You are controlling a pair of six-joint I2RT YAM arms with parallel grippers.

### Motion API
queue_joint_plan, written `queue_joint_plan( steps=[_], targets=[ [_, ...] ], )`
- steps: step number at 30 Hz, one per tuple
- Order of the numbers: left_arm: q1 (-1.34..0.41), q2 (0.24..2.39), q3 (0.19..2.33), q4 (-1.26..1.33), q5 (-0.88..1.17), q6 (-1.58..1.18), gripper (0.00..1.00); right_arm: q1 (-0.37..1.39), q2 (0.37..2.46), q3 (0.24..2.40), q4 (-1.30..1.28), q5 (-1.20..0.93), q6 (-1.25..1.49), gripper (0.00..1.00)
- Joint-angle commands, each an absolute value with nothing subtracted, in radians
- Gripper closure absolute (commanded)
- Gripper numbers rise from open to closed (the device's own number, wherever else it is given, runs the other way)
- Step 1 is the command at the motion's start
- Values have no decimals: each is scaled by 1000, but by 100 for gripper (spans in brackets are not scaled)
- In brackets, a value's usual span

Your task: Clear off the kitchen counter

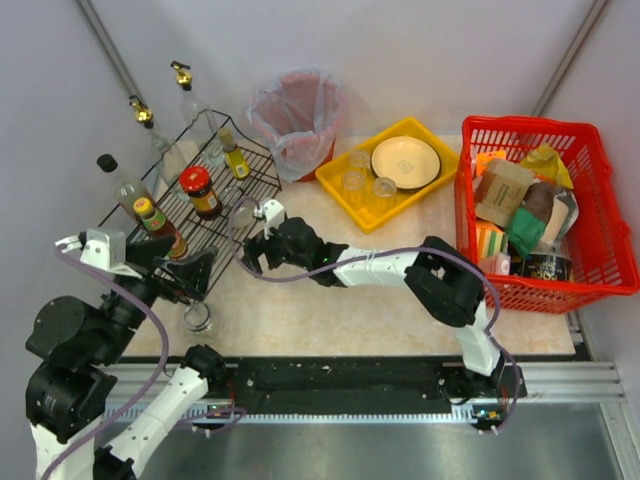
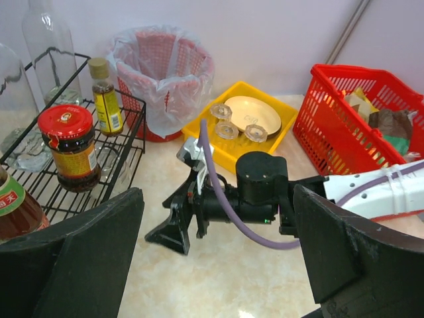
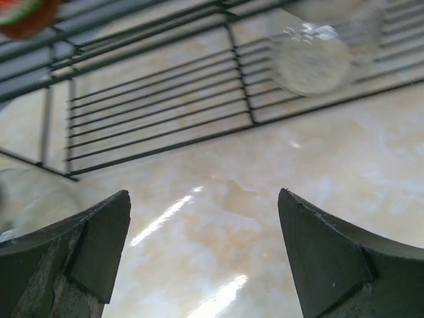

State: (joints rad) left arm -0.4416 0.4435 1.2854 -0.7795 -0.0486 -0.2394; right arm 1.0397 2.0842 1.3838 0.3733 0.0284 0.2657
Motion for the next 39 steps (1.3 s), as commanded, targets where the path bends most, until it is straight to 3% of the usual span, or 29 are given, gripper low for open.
queue_joint_plan(
  steps=[1,3,14,26,39],
  targets=[
    [-440,449,1356,-801,-6,-268,3,1143,1954,1400,313,14,184,6],
    [-440,446,1367,-828,-6,-282,3,1181,1956,1420,269,6,179,1],
    [-439,425,1473,-882,51,-344,4,1359,2166,1695,215,115,253,1],
    [-439,370,1502,-836,28,-353,4,1368,2359,1963,2,104,255,1],
    [-440,362,1500,-842,18,-344,4,1367,2402,2036,-159,55,233,1]
  ],
)
